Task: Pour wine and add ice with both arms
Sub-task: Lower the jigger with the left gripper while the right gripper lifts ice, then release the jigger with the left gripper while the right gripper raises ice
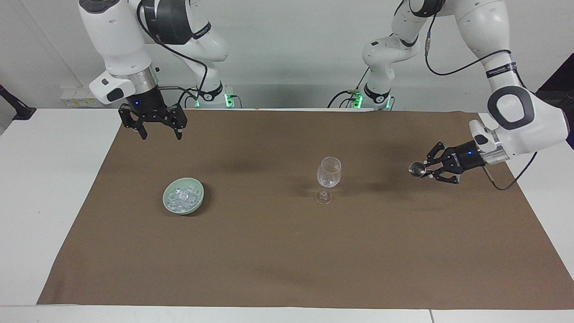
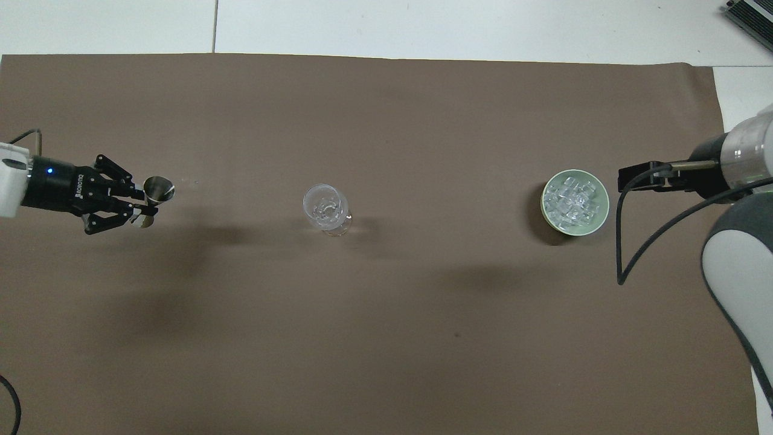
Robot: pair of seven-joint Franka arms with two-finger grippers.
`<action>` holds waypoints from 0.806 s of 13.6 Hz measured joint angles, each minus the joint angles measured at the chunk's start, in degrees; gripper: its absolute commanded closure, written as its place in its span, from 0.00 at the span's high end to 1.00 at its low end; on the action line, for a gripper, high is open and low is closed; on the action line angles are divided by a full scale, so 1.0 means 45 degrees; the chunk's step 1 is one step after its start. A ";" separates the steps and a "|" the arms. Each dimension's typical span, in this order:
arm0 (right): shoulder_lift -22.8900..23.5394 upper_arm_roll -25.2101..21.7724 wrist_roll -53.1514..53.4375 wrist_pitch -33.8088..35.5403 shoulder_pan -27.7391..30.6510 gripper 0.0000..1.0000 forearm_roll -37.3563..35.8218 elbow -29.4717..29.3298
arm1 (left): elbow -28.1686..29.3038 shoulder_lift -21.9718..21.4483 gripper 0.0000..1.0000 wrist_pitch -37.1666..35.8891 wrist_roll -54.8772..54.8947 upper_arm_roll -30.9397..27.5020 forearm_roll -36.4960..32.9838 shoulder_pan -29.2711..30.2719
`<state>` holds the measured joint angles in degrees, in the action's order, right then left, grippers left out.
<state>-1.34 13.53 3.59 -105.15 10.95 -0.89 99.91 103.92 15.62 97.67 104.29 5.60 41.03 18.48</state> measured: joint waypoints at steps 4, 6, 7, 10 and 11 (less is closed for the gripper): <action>0.0400 -0.0028 0.0000 -0.3510 0.0172 1.00 -0.0062 0.2308 | 0.0166 0.1094 0.03 -0.1351 0.3013 0.0017 0.1861 0.1411; 0.1003 -0.0040 -0.0002 -0.4668 0.0210 1.00 -0.0473 0.2623 | 0.0186 0.1850 0.03 -0.2155 0.4675 0.0017 0.2647 0.1930; 0.1253 -0.0043 -0.0002 -0.4950 0.0211 1.00 -0.0631 0.2636 | 0.0189 0.2271 0.03 -0.2475 0.5307 0.0022 0.2964 0.2108; 0.1724 -0.0045 0.0079 -0.5855 0.0211 1.00 -0.0893 0.2870 | 0.0191 0.3578 0.03 -0.3219 0.6508 0.0028 0.3802 0.2560; 0.1868 -0.0044 0.0183 -0.6320 0.0210 1.00 -0.1030 0.3058 | 0.0189 0.3979 0.03 -0.3495 0.6872 0.0032 0.3993 0.2698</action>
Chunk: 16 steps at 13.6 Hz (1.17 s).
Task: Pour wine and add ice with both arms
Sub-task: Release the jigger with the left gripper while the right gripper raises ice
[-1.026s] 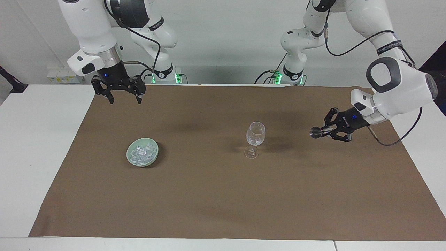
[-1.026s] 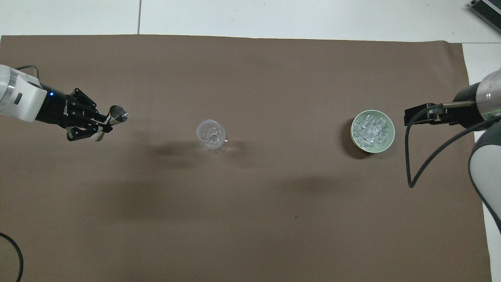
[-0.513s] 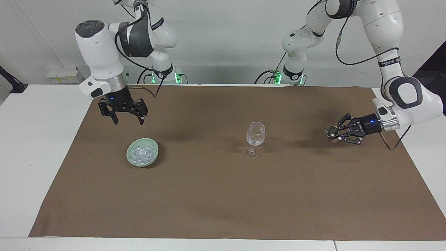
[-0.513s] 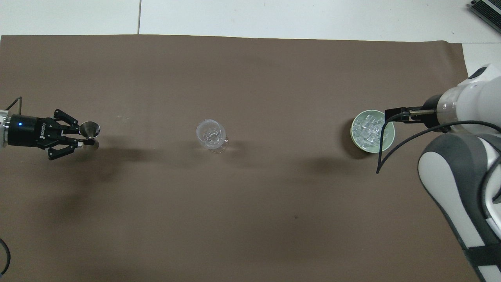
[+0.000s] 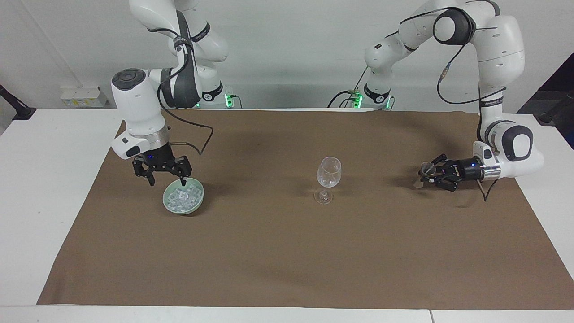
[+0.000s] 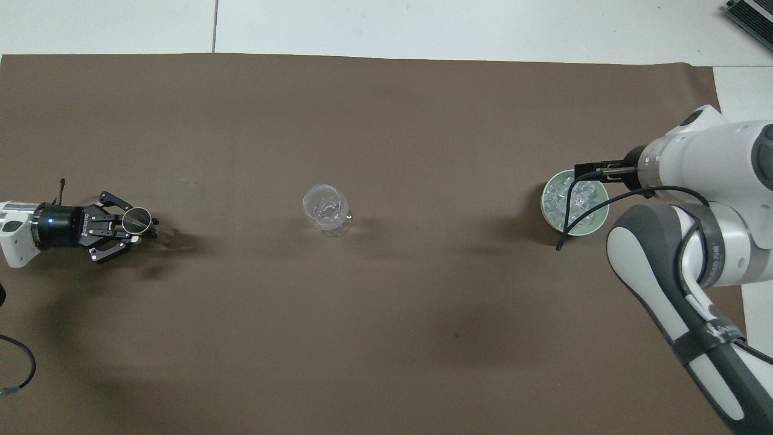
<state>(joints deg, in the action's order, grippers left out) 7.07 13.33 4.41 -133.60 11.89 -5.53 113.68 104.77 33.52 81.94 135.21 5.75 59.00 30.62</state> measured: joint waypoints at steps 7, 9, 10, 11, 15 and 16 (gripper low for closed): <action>0.0344 0.0018 0.1174 -0.2273 -0.0022 1.00 -0.1024 0.1587 | -0.0047 0.0624 0.04 -0.1065 0.0374 0.0107 0.0728 0.0476; 0.0383 0.0020 0.1253 -0.2955 -0.0027 1.00 -0.1044 0.2055 | -0.0047 0.0649 0.05 -0.1065 0.0374 0.0101 0.0728 0.0476; 0.0385 0.0021 0.1260 -0.3144 -0.0032 1.00 -0.1083 0.2232 | -0.0047 0.0665 0.05 -0.1065 0.0374 0.0090 0.0726 0.0477; 0.0385 0.0021 0.1277 -0.3217 -0.0035 1.00 -0.1203 0.2319 | -0.0046 0.0693 0.05 -0.1065 0.0374 0.0077 0.0707 0.0478; 0.0384 0.0010 0.1795 -0.3390 -0.0027 0.87 -0.1666 0.2514 | -0.0046 0.0855 0.12 -0.1065 0.0374 0.0042 0.0682 0.0483; 0.0385 0.0017 0.1918 -0.3456 -0.0040 0.87 -0.1742 0.2574 | -0.0047 0.0895 0.12 -0.1065 0.0374 0.0042 0.0680 0.0484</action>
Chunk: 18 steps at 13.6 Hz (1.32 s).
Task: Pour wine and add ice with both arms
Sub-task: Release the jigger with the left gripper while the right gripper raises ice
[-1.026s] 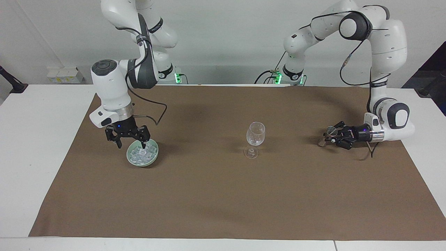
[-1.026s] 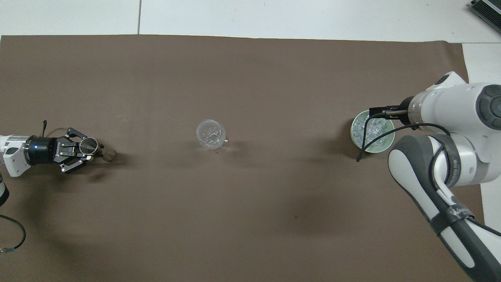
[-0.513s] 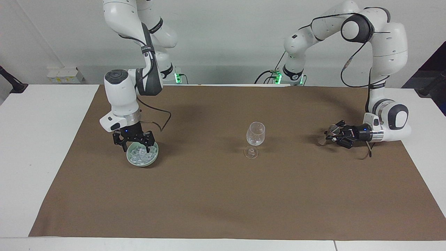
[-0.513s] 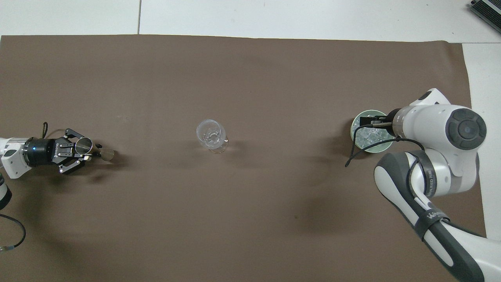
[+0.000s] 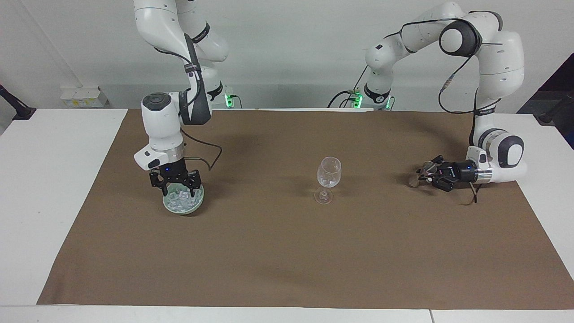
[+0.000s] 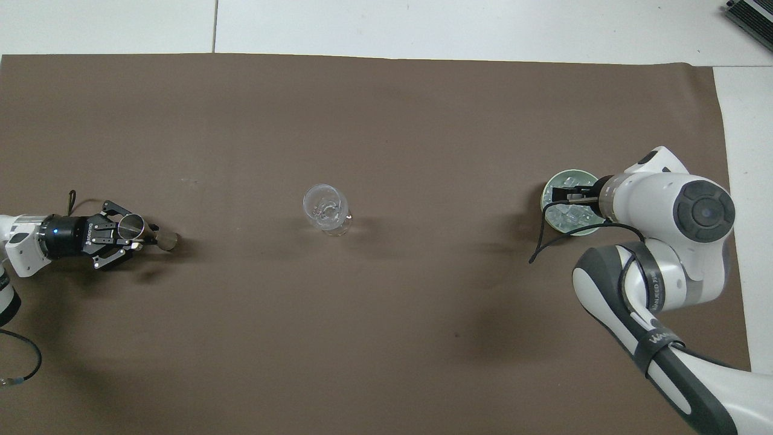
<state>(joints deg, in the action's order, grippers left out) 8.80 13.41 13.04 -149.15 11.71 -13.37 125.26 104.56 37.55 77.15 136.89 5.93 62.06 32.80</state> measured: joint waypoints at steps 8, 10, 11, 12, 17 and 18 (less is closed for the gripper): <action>0.0104 0.0002 0.0276 -0.0480 -0.0007 0.75 -0.0856 0.0425 | -0.0004 0.0056 0.26 0.0048 0.0000 -0.0010 -0.0050 0.0003; 0.0117 -0.0001 0.0276 -0.0491 -0.0007 0.69 -0.0868 0.0464 | -0.0005 0.0056 0.27 0.0050 0.0000 -0.0010 -0.0050 0.0003; 0.0118 -0.0002 0.0277 -0.0492 -0.0006 0.65 -0.0870 0.0475 | -0.0010 0.0056 0.27 0.0051 0.0000 -0.0010 -0.0050 0.0003; 0.0118 -0.0002 0.0277 -0.0493 -0.0006 0.53 -0.0872 0.0485 | -0.0013 0.0056 0.27 0.0054 0.0000 -0.0011 -0.0050 0.0003; 0.0119 -0.0001 0.0277 -0.0520 -0.0006 0.00 -0.0876 0.0517 | -0.0062 0.0226 0.43 0.0077 0.0000 -0.0027 -0.0101 0.0006; 0.0118 -0.0004 0.0278 -0.0524 -0.0002 0.00 -0.0876 0.0517 | -0.0079 0.0254 0.57 0.0078 0.0000 -0.0027 -0.0103 0.0009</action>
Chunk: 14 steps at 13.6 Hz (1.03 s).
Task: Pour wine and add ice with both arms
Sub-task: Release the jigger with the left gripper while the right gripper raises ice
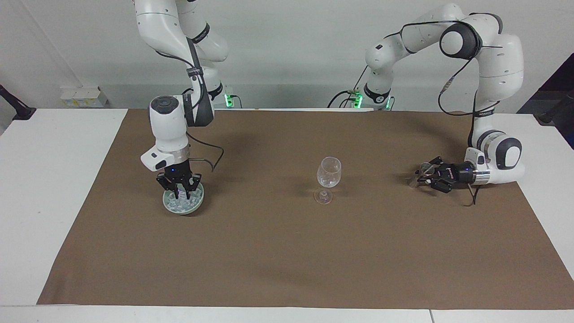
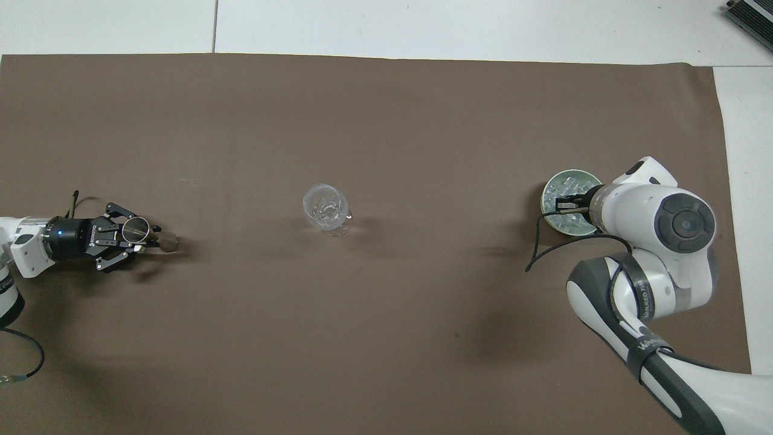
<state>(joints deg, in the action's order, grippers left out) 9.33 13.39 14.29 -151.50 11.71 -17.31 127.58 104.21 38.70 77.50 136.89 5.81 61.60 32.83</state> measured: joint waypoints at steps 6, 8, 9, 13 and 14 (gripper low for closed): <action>-0.0004 -0.0003 0.0000 -0.0011 0.0002 0.00 0.0000 -0.0020 | -0.0207 0.0091 1.00 -0.0001 -0.0013 0.0002 -0.0044 0.0151; -0.0092 -0.0003 0.0000 -0.0039 0.0002 0.00 -0.0001 -0.0070 | -0.0344 0.0091 1.00 -0.0001 -0.0013 0.0004 -0.0258 0.0276; -0.0201 -0.0003 0.0000 -0.0039 0.0003 0.00 -0.0001 -0.0092 | -0.0465 0.0089 1.00 -0.0007 -0.0013 -0.0001 -0.0454 0.0342; -0.0863 0.0004 0.0000 0.0466 0.0003 0.00 -0.0001 -0.0255 | -0.1272 -0.0254 1.00 -0.0035 -0.0714 -0.0017 -0.1415 0.0624; -0.1101 0.0032 0.0000 0.0871 -0.0007 0.00 -0.0001 -0.0400 | -0.1542 -0.0499 1.00 -0.0041 -0.1243 -0.0054 -0.1715 0.0640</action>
<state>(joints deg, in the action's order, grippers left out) 4.38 13.54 14.29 -147.58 11.67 -17.32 125.78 97.27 36.45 77.31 131.30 5.57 53.88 35.72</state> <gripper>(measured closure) 0.731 0.000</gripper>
